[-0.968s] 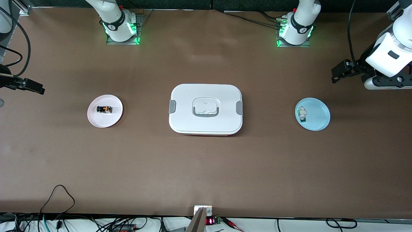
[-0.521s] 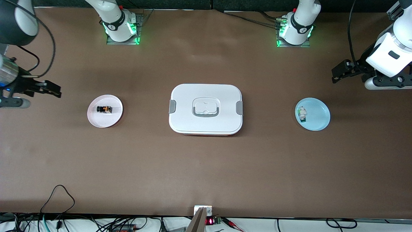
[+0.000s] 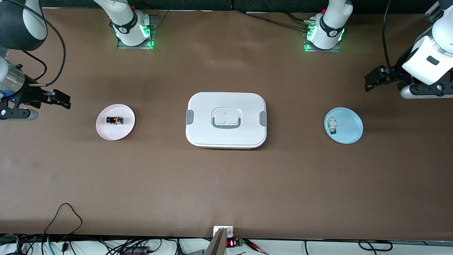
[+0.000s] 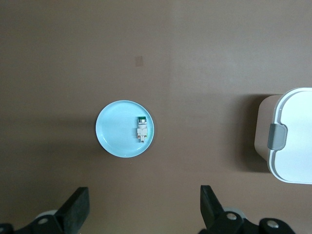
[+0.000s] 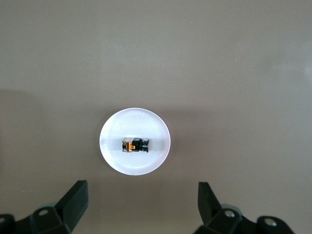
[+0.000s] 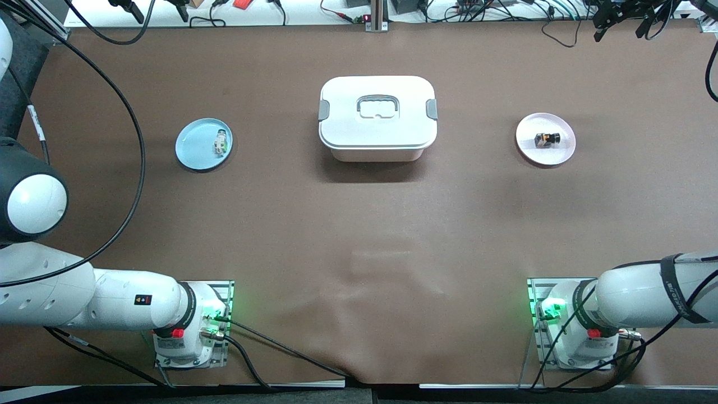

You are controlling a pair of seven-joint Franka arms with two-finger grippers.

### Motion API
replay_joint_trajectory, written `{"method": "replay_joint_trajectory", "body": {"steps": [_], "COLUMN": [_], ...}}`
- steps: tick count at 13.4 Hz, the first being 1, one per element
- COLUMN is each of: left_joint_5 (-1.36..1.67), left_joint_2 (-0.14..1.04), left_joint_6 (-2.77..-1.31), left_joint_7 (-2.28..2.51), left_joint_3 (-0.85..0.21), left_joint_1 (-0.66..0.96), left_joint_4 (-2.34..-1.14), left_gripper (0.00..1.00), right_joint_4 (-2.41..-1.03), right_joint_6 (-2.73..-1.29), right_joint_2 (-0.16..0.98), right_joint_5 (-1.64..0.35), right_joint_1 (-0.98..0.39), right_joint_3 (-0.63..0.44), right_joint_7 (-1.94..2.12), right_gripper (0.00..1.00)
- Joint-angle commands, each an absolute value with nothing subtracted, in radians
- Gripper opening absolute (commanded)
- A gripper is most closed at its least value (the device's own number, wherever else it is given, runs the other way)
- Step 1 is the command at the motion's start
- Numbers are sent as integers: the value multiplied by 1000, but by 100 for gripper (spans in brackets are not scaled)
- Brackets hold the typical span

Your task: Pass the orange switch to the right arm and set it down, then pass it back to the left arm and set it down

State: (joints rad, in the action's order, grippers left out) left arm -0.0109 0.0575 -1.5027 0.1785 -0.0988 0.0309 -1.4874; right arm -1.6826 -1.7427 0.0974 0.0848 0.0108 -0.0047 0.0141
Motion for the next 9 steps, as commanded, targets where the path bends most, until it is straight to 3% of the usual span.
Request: {"method": "replay_joint_trajectory", "body": {"steps": [1,9], "left_joint_5": [-26,-26], "left_joint_2": [60,60], "left_joint_6": [-1503,-1502], "left_joint_7": [158,156], "left_joint_3": [-100,-98], "left_joint_1": [31,31], "left_joint_4": [-1477,-1477], "left_gripper": [100,100], "right_joint_4": [-1686,-1634], "right_joint_6": [-1747,-1709], "right_joint_2": [83,84], "right_joint_5": [94,55], "right_joint_1": [8,20], "right_joint_3": [-5,-15], "right_joint_7": [32,25], "right_gripper": [100,100]}}
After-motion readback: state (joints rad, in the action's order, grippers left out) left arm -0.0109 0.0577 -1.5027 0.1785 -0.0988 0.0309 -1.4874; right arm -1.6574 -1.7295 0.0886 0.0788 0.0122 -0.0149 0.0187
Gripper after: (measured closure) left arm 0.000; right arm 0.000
